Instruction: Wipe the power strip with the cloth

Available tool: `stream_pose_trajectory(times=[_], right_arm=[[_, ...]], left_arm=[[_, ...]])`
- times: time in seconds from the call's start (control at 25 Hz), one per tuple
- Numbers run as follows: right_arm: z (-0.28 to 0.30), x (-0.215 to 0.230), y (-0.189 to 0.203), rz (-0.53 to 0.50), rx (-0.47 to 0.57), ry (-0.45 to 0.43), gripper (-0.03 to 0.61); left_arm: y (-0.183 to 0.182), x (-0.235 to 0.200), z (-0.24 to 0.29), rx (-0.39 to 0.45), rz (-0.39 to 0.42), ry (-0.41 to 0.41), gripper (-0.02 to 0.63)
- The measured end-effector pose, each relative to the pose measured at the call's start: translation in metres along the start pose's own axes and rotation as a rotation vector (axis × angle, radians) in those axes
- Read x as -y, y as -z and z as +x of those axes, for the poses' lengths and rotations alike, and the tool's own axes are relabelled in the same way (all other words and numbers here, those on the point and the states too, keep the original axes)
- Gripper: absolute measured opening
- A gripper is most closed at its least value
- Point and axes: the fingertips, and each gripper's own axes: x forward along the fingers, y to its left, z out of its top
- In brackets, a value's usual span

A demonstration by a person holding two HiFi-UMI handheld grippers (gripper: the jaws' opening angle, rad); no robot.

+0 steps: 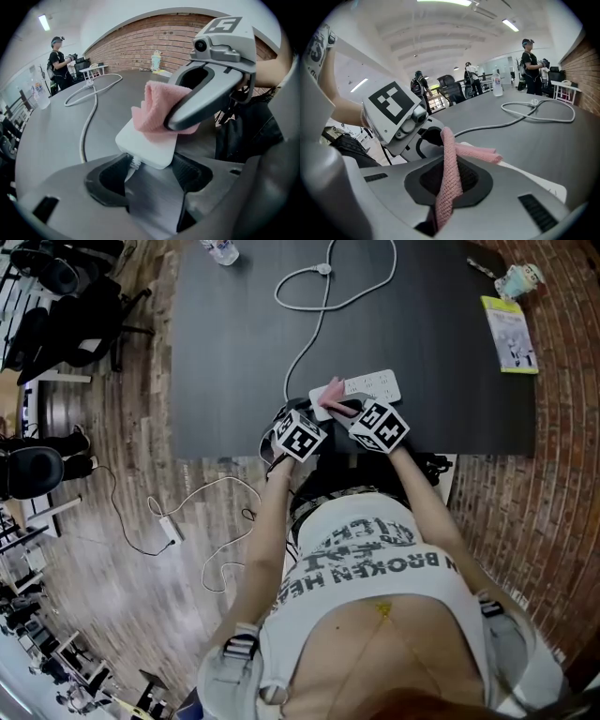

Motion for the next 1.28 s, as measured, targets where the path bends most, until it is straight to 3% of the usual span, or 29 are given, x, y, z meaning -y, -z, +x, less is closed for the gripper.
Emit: stream_pose_trajectory(times=[0.2,0.36,0.64,0.96,1.28], right_arm=[[0.021,-0.018,0.001,-0.034,-0.049,-0.042,0.017],[0.031,-0.021,0.003,-0.071,-0.096,-0.027,0.017],[0.033,-0.019,0.005,-0.016,-0.077,-0.006,0.017],[0.031,-0.015,0.006,-0.064,-0.1,0.066,0.015],[0.02,-0.003,0.011,-0.03,-0.083,0.123,0.015]], left_arm=[[0.0,0.0,0.0,0.001,0.001,-0.002,0.281],[0.0,0.0,-0.001,0.006,0.002,0.001,0.282],[0.002,-0.001,-0.002,0.006,0.007,-0.001,0.281],[0.002,-0.002,-0.003,0.01,0.004,0.0,0.281],[0.003,-0.001,-0.004,0.01,0.003,0.003,0.281]])
